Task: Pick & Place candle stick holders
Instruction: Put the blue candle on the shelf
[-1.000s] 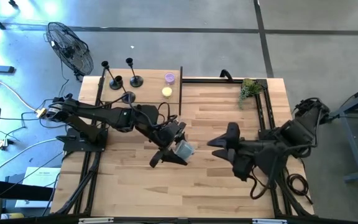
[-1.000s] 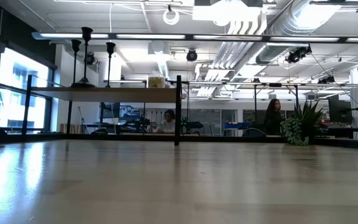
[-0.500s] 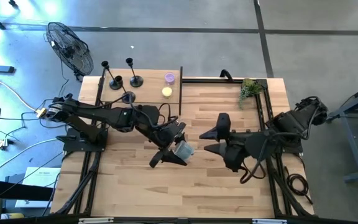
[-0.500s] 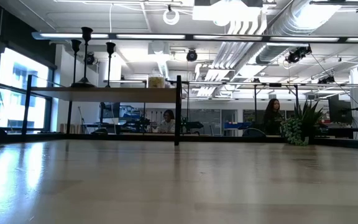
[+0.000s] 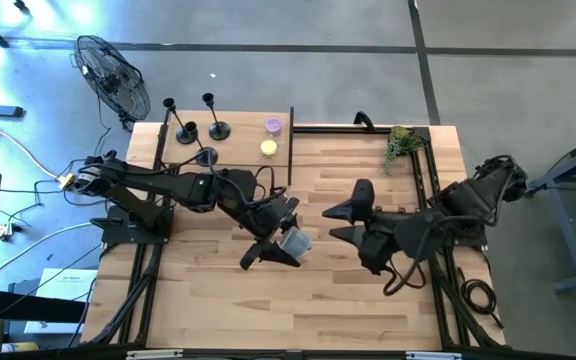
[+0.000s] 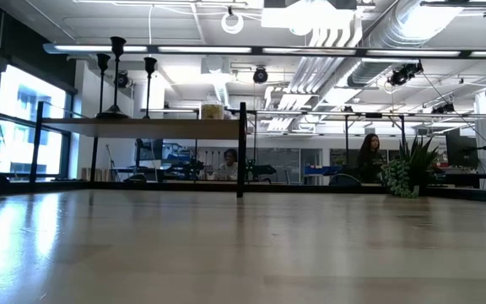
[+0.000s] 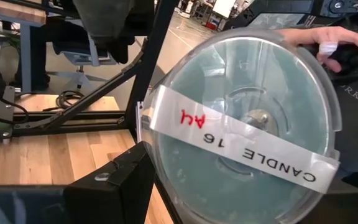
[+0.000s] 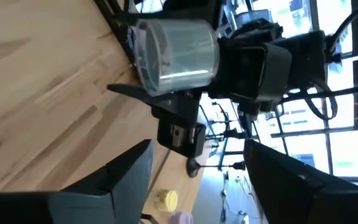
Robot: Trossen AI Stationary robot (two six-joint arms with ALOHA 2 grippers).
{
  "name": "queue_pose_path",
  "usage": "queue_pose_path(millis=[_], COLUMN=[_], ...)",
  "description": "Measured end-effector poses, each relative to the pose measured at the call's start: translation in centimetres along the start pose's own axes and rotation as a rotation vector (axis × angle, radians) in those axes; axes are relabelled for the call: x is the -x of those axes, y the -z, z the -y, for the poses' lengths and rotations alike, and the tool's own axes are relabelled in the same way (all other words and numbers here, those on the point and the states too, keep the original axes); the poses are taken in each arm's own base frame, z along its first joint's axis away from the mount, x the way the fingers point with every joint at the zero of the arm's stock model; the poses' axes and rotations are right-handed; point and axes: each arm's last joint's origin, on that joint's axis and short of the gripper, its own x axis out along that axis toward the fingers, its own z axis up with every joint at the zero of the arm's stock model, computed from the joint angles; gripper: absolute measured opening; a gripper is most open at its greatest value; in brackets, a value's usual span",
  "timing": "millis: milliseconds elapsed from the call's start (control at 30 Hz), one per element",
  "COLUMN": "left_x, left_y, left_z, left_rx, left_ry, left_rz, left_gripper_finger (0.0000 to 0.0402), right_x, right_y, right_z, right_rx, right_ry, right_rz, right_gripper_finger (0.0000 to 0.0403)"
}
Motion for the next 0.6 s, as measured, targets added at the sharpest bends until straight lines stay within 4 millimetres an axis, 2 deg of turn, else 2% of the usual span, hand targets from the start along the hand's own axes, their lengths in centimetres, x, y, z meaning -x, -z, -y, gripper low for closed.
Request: queue_pose_path(millis=[300, 433, 600], left_x=[0.0, 0.0, 0.0], left_y=[0.0, 0.0, 0.2], left_z=[0.0, 0.0, 0.0], left_rx=[0.000, 0.000, 0.008], left_ry=[0.005, 0.008, 0.009], left_rz=[-0.001, -0.002, -0.020], left_gripper_finger=[0.0220, 0.0220, 0.0220], right_x=[-1.0, -1.4, -1.3], right_y=[-0.2, -0.4, -0.7], right_z=[-0.7, -0.8, -0.8], right_rx=[0.039, 0.062, 0.139], right_ry=[-0.005, 0.036, 0.026], right_rz=[-0.057, -0.100, -0.056], right_gripper_finger=[0.0294, 0.0294, 0.0291])
